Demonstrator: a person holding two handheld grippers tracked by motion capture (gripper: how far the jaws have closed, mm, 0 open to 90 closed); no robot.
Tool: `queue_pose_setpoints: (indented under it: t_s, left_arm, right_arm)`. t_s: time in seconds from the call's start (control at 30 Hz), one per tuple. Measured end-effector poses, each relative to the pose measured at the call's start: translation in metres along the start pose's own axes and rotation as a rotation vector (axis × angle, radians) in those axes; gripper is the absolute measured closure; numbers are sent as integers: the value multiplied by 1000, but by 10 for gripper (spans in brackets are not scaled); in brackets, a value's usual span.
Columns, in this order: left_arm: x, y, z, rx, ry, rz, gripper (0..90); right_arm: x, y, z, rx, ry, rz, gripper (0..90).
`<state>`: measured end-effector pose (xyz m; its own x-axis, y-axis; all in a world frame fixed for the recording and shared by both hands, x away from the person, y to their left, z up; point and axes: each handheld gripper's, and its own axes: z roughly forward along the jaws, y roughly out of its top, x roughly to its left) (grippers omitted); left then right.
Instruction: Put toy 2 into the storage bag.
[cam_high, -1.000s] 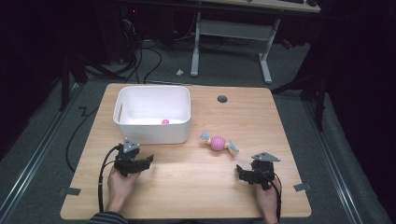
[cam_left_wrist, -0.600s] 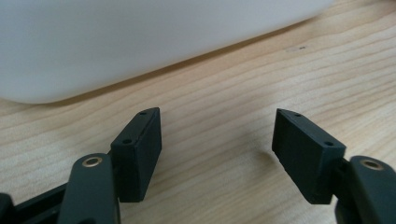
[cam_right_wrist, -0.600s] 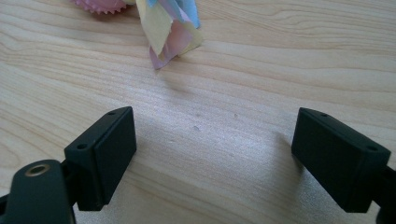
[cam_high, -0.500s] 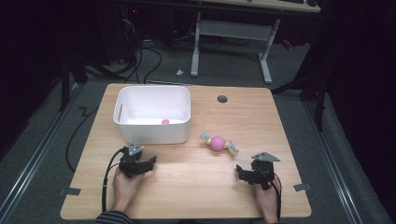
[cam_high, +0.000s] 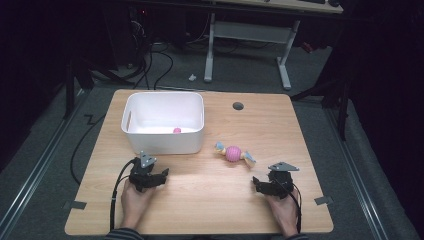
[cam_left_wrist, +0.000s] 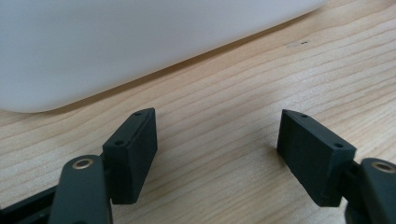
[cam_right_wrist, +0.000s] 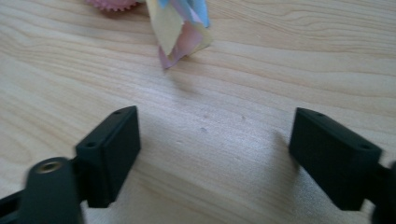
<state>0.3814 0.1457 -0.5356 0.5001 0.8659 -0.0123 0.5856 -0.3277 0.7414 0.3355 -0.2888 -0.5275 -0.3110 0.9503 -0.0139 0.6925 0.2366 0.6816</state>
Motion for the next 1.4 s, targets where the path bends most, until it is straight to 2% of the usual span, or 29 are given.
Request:
queue_pose_setpoints:
  t_s: [0.13,0.27,0.43,0.5,0.6,0.77,0.9,1.1,1.3,1.4]
  left_arm:
    - [0,0,0,2,-1,1,280]
    - [0,0,0,0,0,0,279]
    - [-1,0,0,1,1,0,279]
    - [-1,0,0,1,1,0,279]
    - [-1,0,0,1,1,0,278]
    - [-1,0,0,1,0,1,275]
    - [-1,0,0,1,0,1,274]
    - [-1,0,0,1,-1,2,272]
    - [-1,0,0,1,-2,1,271]
    - [-1,0,0,2,-2,1,271]
  right_arm:
    - [1,1,-9,-30,12,-35,243]
    - [2,8,-22,-50,54,-77,269]
    - [7,29,-35,-104,69,-149,259]
    - [10,43,-36,-105,80,-171,251]
    - [13,53,-35,-100,88,-192,250]
    - [20,76,-28,-62,105,-243,252]
    - [25,91,-19,-23,148,-269,254]
    - [32,106,-6,31,151,-314,257]
    - [41,121,8,91,180,-343,280]
    - [48,127,18,136,155,-382,271]
